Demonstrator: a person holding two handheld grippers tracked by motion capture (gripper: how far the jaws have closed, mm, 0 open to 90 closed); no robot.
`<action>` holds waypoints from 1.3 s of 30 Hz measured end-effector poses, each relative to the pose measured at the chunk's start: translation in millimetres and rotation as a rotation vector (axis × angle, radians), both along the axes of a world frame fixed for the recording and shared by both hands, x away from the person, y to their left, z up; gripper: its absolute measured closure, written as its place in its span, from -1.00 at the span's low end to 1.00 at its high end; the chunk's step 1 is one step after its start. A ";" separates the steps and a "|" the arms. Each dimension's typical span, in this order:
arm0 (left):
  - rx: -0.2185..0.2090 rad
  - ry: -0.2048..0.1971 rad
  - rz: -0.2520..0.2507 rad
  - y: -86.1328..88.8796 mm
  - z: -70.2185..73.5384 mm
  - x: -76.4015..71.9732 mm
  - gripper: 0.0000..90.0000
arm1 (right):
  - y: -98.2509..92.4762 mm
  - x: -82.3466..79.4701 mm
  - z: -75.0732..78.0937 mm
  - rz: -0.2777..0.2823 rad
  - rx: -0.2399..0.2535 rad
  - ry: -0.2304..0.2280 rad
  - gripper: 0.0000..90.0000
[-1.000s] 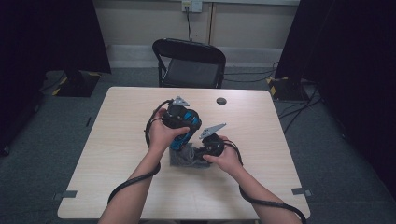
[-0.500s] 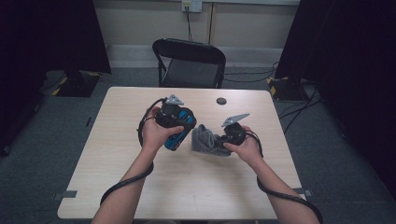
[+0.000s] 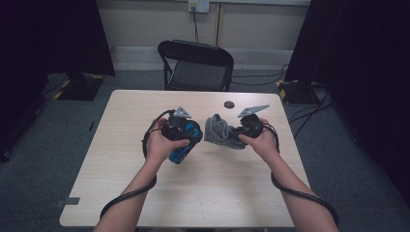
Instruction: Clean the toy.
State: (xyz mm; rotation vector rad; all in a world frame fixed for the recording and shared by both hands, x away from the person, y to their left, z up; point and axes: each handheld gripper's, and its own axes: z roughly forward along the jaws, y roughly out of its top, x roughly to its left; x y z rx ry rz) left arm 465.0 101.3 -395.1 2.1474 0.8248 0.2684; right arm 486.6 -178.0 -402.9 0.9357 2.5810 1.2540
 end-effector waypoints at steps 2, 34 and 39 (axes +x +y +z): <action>0.002 -0.002 -0.007 -2.0 -0.8 -0.9 -0.43 | 1.2 1.1 3.7 0.000 0.006 -0.004 0.68; 0.037 -0.007 -0.026 -23.5 -3.0 1.8 -0.44 | 34.0 -6.7 -5.9 0.065 0.049 0.022 0.68; 0.043 0.007 -0.028 -24.3 -5.0 4.3 -0.43 | 35.6 -7.8 -9.5 0.062 0.045 0.025 0.68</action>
